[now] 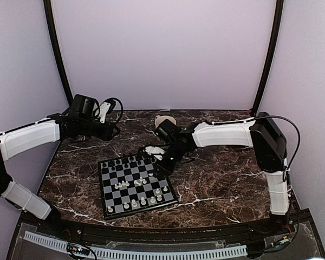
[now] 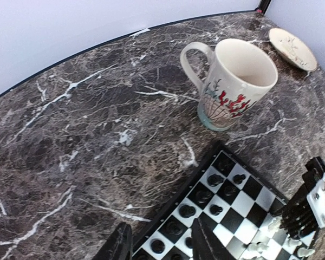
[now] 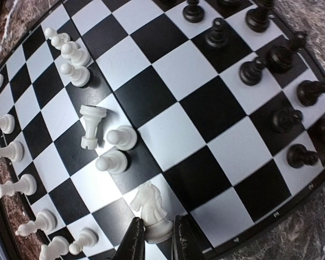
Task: Set up the chess pieces on the board
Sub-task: Pick up the knight from the chessboard, then pass from the left arm to the right
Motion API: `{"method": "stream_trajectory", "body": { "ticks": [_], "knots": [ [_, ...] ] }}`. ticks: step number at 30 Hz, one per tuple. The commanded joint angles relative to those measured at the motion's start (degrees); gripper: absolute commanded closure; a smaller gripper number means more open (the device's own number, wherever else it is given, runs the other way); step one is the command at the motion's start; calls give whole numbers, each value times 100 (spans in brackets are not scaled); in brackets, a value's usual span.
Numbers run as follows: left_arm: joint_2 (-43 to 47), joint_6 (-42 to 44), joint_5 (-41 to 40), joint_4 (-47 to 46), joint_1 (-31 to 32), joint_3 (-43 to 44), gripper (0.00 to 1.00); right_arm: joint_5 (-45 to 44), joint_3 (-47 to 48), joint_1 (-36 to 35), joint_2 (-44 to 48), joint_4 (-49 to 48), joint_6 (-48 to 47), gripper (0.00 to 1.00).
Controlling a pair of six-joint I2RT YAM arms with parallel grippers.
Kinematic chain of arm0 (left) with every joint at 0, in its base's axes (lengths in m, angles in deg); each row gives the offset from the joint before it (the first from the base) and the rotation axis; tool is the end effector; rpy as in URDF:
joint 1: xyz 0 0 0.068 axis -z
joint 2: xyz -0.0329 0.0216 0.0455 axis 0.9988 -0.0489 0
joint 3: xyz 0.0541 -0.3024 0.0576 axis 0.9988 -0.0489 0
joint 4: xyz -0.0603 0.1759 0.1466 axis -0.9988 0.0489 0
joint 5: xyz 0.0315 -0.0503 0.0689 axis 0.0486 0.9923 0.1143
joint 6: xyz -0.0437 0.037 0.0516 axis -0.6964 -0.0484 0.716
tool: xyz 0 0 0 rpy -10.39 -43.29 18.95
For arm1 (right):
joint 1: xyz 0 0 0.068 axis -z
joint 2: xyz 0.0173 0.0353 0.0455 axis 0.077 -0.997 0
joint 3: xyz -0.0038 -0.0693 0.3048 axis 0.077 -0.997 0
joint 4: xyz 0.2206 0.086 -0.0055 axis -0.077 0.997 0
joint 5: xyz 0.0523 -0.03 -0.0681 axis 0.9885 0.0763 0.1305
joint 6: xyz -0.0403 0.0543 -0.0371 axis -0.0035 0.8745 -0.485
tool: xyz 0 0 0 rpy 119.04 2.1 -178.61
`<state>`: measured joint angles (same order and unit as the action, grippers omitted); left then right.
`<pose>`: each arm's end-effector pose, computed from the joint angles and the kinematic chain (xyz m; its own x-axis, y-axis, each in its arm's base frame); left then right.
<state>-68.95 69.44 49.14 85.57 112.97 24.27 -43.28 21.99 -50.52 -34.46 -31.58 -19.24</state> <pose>0.2748 -0.1394 0.3191 -0.5020 0.2367 -0.8319 0.4990 0.8648 -0.0551 0.2518 0.3928 0.1935 -0.3065 -0.8119 -0.4969 -0.9519 0.2617 0.1597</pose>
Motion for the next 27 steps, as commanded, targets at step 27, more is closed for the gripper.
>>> {"method": "stream_trajectory", "body": {
  "ticks": [27],
  "knots": [
    [479, 1380, 1995, -3709, 2326, -2067, 62, 4651, -461, 1104, 967, -101, 467, 93]
  ]
}}
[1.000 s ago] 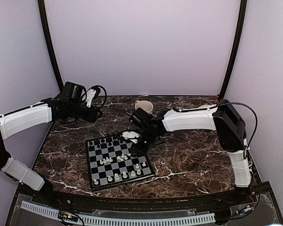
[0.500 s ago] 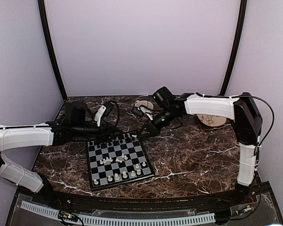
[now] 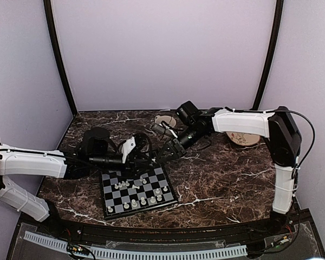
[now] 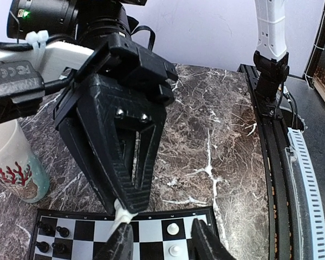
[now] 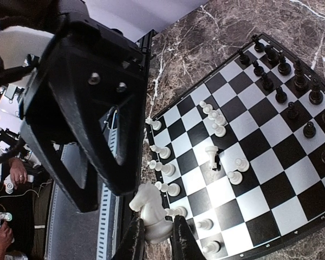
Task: Set up the chess pieces on the board
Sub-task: Pass from the left arm to the right
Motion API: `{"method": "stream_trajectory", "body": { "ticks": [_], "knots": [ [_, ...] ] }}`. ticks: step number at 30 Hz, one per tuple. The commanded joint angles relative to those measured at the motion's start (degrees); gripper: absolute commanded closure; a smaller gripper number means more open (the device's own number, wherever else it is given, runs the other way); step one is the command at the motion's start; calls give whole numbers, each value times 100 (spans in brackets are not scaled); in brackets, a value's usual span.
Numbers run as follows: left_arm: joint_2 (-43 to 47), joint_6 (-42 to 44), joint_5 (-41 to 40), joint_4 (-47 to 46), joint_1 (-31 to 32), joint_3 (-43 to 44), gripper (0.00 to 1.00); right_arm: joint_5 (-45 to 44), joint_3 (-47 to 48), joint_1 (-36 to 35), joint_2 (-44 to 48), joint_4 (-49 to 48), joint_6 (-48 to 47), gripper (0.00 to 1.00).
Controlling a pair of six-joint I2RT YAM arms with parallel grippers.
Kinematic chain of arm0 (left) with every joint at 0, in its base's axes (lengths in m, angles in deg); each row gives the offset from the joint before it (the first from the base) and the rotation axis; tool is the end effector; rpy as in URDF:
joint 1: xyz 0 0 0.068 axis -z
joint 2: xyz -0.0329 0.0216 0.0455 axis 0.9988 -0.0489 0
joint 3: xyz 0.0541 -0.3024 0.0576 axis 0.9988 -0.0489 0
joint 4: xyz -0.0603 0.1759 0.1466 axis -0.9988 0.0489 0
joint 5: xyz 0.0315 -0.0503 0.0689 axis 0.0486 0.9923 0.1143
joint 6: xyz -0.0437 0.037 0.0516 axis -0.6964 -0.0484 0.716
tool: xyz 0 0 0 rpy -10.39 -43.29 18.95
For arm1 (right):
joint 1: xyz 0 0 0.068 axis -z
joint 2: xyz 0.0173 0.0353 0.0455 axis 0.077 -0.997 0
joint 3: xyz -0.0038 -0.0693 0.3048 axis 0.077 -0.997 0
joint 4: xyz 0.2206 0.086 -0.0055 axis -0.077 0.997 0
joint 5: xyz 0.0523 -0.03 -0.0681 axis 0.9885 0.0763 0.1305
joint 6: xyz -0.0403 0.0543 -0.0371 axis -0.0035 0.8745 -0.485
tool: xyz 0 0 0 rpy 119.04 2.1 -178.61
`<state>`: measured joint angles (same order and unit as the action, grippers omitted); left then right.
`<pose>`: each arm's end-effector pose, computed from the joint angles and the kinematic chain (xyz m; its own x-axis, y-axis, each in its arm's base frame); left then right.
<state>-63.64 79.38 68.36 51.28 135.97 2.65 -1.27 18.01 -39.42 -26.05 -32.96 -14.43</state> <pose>0.1637 -0.2280 0.2912 -0.0171 0.2509 -0.9679 0.9639 0.2615 0.0507 0.2688 0.3362 0.2636 -0.5044 -0.5853 -0.6349 -0.7654 -0.0373 0.6425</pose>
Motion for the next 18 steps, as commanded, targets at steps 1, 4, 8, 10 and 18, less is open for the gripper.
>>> {"method": "stream_trajectory", "body": {
  "ticks": [1, 4, 8, 10, 18],
  "knots": [
    [-61, 427, 90, -286, 27, 92, 62, 504, -74, -7, 136, 41, -10, 93],
    [-50, 485, 59, -308, 27, 75, 63, 615, -135, -6, 147, 36, -34, 92],
    [17, 573, -96, -338, 34, 20, 63, 693, -165, -26, 122, 49, -43, 92],
    [89, 605, -157, -370, 36, -4, 63, 709, -152, -41, 99, 79, -52, 92],
    [261, 803, -254, -469, 36, -93, 62, 735, -139, -103, 93, 152, -130, 92]
  ]
}}
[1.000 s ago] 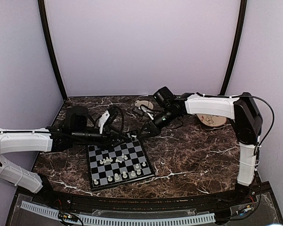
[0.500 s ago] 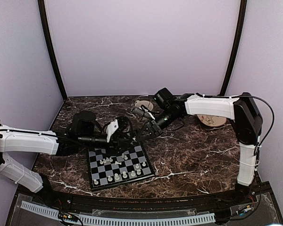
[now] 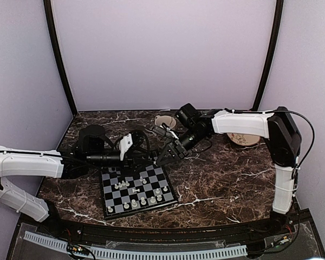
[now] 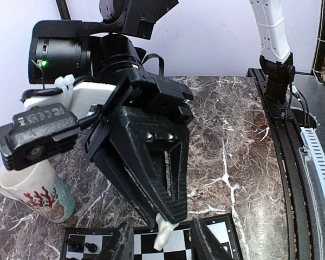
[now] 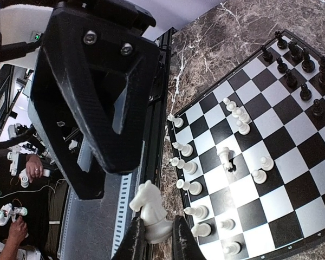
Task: Set up the chess pieces on the board
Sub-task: Pass from the left arm to the right
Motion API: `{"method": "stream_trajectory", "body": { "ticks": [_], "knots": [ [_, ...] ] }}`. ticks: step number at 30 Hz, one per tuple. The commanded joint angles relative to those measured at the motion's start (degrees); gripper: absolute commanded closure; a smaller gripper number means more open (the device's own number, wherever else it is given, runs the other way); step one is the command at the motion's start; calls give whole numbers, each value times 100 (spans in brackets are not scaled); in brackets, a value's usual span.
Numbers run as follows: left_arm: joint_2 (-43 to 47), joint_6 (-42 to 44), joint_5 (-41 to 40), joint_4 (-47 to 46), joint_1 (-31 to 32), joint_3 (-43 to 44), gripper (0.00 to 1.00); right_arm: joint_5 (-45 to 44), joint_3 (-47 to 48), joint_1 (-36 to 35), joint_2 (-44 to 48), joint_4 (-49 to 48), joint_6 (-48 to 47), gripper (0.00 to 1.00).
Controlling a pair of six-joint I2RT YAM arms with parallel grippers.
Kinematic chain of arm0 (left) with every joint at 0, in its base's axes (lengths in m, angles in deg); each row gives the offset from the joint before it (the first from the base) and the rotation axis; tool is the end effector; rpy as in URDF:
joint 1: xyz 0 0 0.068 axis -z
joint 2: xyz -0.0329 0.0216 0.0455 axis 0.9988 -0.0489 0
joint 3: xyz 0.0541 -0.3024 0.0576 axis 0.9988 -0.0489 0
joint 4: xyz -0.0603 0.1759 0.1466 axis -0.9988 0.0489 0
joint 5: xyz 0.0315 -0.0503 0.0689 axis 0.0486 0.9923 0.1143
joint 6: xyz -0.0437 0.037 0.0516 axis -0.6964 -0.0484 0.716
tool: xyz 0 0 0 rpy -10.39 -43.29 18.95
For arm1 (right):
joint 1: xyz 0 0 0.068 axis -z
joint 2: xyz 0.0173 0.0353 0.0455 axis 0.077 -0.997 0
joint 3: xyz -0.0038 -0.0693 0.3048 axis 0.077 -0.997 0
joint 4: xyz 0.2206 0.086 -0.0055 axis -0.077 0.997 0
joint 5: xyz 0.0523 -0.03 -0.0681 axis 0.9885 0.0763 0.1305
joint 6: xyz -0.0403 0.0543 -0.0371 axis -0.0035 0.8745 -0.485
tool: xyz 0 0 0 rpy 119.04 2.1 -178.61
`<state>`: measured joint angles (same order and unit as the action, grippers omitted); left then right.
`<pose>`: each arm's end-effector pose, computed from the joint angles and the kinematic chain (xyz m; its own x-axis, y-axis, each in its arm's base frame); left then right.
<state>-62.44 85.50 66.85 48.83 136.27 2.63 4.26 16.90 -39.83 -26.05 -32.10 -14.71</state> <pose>0.1625 -0.2264 0.3019 0.1250 0.2376 -0.9633 0.9473 0.2601 0.1871 0.2595 0.3356 0.2621 -0.5182 -0.5922 -0.6170 -0.7088 -0.1063 0.6973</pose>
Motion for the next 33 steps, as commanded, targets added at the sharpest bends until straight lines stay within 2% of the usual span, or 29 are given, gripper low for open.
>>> {"method": "stream_trajectory", "body": {
  "ticks": [1, 12, 20, 33],
  "knots": [
    [108, 191, -88, -231, 5, -80, 62, 195, -27, -61, 94, 75, -111, 92],
    [-118, 402, 48, 124, 66, 80, 72, 222, -27, -93, 112, 88, -140, 91],
    [-248, 500, 57, 339, 128, 167, 72, 227, -22, -97, 94, 73, -131, 91],
    [-249, 463, 36, 356, 128, 212, 84, 200, -19, -119, 69, 62, -115, 91]
  ]
}}
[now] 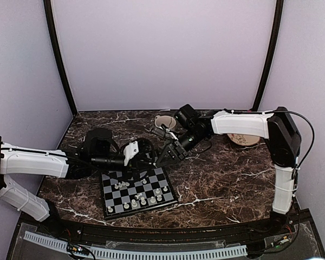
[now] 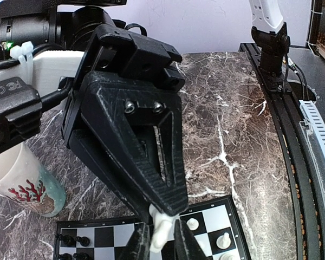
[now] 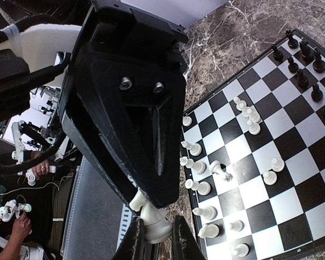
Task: Set up the chess pieces on the board
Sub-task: Pass from the left arm to the right
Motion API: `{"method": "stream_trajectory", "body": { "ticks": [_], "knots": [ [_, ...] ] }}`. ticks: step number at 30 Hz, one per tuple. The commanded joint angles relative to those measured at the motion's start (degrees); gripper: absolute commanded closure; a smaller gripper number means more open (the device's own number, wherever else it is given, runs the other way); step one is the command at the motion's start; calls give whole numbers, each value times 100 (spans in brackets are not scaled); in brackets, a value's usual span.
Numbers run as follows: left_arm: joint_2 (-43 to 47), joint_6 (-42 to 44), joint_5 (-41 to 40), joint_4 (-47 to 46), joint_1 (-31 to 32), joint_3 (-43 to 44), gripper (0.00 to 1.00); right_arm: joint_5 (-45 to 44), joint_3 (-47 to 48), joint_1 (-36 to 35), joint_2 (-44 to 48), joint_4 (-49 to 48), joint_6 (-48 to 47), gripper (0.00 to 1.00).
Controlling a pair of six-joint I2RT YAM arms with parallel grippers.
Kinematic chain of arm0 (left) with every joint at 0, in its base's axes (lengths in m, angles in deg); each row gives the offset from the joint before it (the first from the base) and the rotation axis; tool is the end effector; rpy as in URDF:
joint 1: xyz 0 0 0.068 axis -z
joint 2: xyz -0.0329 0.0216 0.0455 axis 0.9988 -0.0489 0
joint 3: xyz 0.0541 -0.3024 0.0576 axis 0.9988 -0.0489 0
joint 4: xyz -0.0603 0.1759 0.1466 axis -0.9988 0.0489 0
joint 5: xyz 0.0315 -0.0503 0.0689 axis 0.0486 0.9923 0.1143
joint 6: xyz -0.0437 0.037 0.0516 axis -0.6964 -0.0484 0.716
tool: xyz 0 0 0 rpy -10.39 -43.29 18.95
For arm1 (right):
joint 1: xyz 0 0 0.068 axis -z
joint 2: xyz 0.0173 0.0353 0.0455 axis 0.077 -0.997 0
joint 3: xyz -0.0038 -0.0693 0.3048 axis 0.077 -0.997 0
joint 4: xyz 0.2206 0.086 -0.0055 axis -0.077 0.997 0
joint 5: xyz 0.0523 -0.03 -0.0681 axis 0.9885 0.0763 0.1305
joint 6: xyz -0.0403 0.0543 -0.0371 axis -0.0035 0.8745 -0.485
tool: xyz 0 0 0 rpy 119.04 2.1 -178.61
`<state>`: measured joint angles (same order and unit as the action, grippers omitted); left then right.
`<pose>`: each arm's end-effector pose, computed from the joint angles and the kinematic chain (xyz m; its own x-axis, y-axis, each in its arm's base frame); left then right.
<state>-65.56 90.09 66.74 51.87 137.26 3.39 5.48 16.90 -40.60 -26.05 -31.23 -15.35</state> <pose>0.1647 -0.2365 0.2852 0.1478 0.3227 -0.9349 0.9525 0.2082 0.2224 0.2531 0.3380 0.2625 -0.5106 -0.6018 -0.6141 -0.6950 -0.1316 0.7068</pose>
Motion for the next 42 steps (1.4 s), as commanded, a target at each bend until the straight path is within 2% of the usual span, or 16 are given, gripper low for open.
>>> {"method": "stream_trajectory", "body": {
  "ticks": [1, 4, 9, 14, 22, 27, 31, 37, 42],
  "knots": [
    [60, -1, 52, 67, 30, 140, 85, 78, -16, -42, 55, -25, -45, 90],
    [60, -2, 12, 136, 30, 164, 89, 67, 20, -51, 50, -25, -33, 88],
    [131, -124, -96, 432, 30, 296, 93, -189, 103, -41, 186, 175, -274, 70],
    [225, -604, -129, 1698, 31, 826, 95, -841, -89, 70, 709, 187, -559, 59],
    [416, -1525, -596, 4378, 38, 1745, 98, -1913, -927, 547, 1628, 66, -1230, 56],
    [198, -2362, -1028, 6107, 125, 2364, 100, -2939, -2071, 660, 2240, -860, -1270, 56],
    [-49, -2880, -1633, 7260, 492, 2749, 100, -3842, -2198, 689, 2522, -1082, -1392, 56],
    [-359, -3396, -2211, 8326, 992, 2897, 100, -3902, -2327, 713, 2477, -1092, -1504, 56],
    [-500, -3695, -2264, 8413, 1222, 2563, 100, -3873, -2448, 709, 2494, -1151, -1543, 56]
  ]
}}
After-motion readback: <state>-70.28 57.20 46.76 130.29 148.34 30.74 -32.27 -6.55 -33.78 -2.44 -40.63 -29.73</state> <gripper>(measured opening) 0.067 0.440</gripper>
